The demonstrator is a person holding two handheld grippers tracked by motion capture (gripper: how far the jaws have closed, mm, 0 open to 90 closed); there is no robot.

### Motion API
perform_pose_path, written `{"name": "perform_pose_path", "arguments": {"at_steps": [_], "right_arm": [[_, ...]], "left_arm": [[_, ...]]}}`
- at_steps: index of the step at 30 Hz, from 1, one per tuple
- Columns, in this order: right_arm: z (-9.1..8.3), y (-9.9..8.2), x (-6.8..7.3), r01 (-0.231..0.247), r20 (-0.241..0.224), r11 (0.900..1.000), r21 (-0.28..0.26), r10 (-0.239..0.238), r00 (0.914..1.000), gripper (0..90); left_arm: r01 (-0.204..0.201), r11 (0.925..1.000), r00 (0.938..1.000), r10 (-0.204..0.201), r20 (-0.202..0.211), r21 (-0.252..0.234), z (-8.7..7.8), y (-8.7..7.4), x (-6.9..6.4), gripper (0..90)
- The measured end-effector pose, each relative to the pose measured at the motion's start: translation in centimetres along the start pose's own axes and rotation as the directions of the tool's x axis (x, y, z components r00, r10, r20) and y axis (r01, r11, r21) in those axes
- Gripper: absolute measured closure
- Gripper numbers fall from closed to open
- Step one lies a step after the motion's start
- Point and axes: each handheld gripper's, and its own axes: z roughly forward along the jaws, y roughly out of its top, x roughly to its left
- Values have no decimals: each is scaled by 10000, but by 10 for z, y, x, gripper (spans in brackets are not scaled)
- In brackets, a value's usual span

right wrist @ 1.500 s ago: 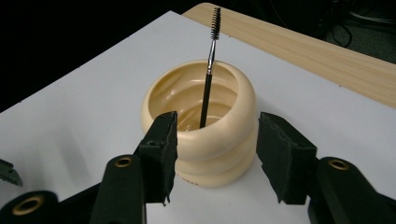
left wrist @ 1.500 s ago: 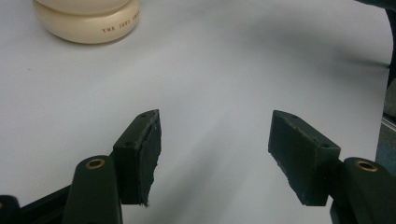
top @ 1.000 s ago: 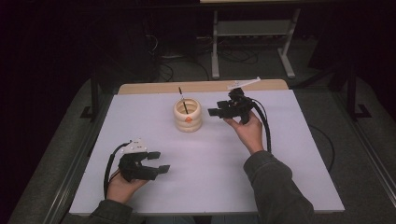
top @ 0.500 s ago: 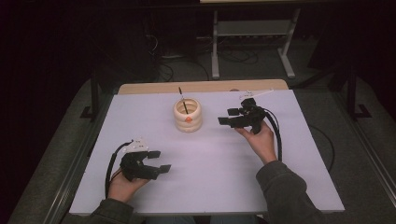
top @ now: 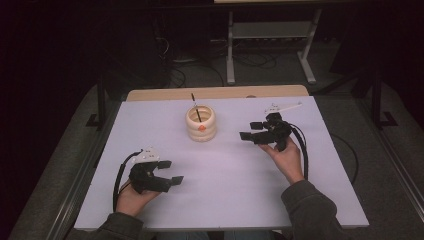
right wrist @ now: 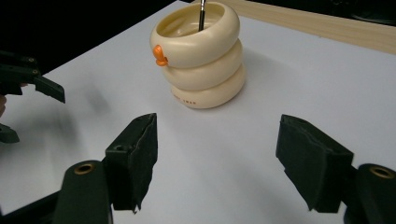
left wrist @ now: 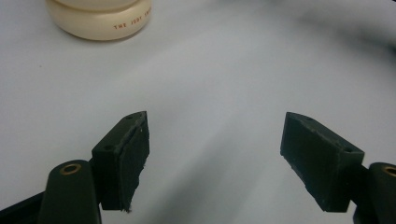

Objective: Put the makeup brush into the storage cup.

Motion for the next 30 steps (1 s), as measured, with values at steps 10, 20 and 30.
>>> {"name": "perform_pose_path", "arguments": {"at_steps": [10,20,30], "right_arm": [[-12,-9,3,32,46,9999,-126,-31,10000,270],[-27,-30,3,-168,-11,9997,-163,168,9999,278],[-31,-37,12,190,144,9998,63,-190,9997,262]], "left_arm": [[-162,9999,9999,162,21,35,0,1,-1,236],[-120,9999,9999,120,114,60,-2,1,0,249],[-136,9999,9999,136,-40,31,-3,0,1,248]]}}
